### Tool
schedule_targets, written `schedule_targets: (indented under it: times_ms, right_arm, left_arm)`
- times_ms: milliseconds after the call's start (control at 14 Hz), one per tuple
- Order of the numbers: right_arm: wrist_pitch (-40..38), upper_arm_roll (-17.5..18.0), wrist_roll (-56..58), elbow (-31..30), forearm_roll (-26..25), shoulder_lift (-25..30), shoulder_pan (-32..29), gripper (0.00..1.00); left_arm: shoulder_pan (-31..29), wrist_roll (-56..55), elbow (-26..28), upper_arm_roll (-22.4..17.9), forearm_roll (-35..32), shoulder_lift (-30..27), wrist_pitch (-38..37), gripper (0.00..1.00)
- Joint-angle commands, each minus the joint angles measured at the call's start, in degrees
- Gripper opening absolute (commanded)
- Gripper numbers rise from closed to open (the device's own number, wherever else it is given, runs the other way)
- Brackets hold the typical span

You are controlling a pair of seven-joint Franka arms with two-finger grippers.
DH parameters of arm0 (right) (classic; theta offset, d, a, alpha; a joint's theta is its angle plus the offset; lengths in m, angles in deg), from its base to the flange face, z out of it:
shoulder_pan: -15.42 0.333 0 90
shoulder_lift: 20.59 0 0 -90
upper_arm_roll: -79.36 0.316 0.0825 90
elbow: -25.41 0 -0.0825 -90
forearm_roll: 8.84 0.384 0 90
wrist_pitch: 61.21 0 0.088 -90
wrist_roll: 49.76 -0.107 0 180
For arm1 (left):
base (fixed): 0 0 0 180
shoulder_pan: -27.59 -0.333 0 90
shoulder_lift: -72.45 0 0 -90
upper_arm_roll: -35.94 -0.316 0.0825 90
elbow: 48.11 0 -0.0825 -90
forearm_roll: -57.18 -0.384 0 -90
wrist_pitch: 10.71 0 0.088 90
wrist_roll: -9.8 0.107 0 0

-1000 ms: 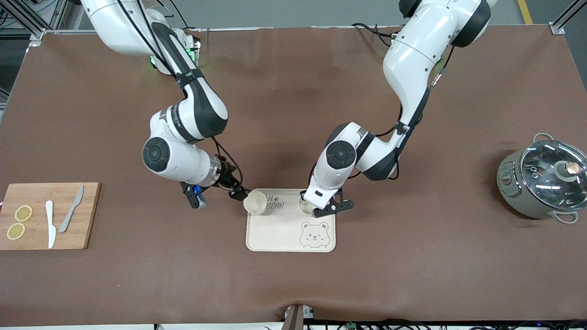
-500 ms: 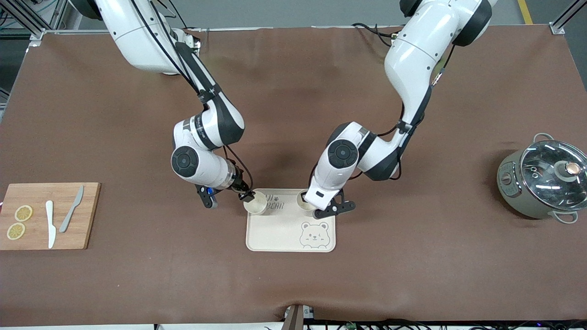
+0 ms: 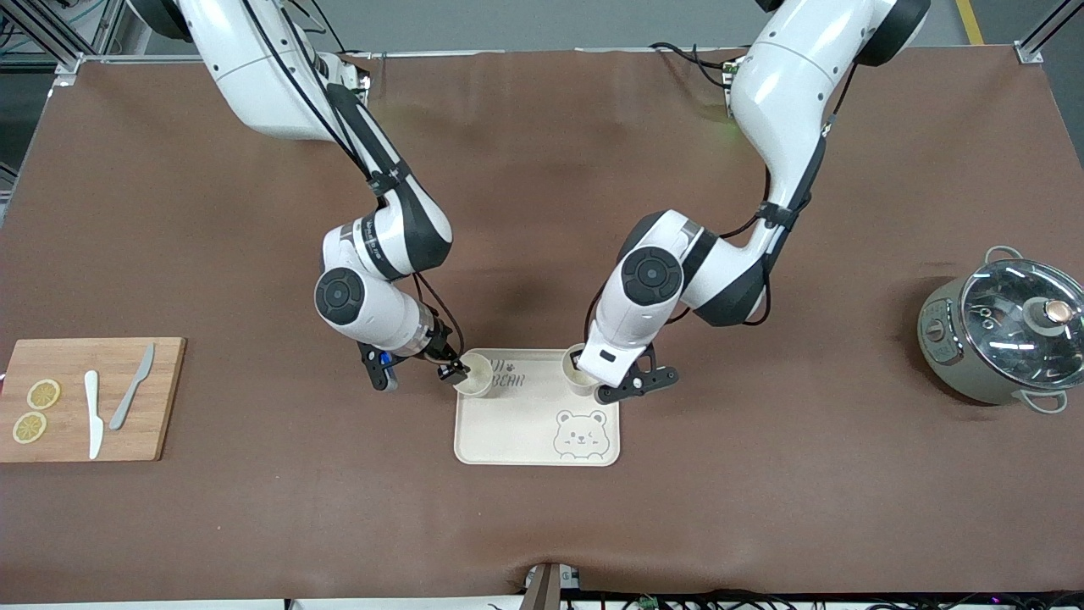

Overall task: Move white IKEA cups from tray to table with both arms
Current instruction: 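Lift both cups off the tray and carry them apart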

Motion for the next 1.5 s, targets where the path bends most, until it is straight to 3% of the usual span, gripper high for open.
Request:
schedule_targets:
  times_ms: [0,71,286,500,786,929,1143,1286,1429]
  right_arm:
    - [2.66,-0.17,-1.5,-0.86,-0.64,-0.43,0.8,0.11]
    - [2.66,-0.17,-1.32,-0.86,-0.38,-0.34,0.71,0.0]
    - [2.49,0.01,-1.41,-0.86,0.06,-0.25,0.54,0.0]
    - [0.22,0.1,-5.87,0.01,3.57,1.67,0.19,0.0]
    - [-20.57,0.1,-4.76,7.82,9.37,3.35,-5.16,0.0]
    - [-24.84,-0.08,-1.25,9.24,9.38,4.4,-6.84,0.0]
    - [-27.38,-0.34,11.8,7.32,8.6,7.12,-10.44,0.0]
    - [-28.19,-0.43,29.09,1.89,6.5,10.71,-14.21,0.0]
    - [-28.71,-0.43,44.31,-2.6,-0.25,12.92,-18.78,0.0]
  left_arm:
    - [-1.19,-0.28,2.44,0.14,-1.58,-2.81,-2.41,0.0]
    - [-1.19,-0.37,3.4,0.14,-1.58,-3.85,-2.85,0.0]
    - [-2.42,0.16,6.39,0.05,-1.67,-7.54,-6.0,0.0]
    - [-3.65,1.12,10.69,0.05,-1.67,-11.33,-7.77,0.0]
    - [-6.99,6.47,17.98,0.05,-1.85,-16.77,-7.95,0.0]
    - [-8.92,9.81,21.06,0.05,-1.85,-19.32,-7.95,0.0]
    - [-11.29,13.86,24.93,0.05,-2.11,-22.05,-7.95,0.0]
    - [-12.53,16.32,27.31,0.05,-3.25,-23.2,-7.95,0.0]
    - [-13.76,17.73,28.98,0.05,-3.86,-23.81,-7.95,0.0]
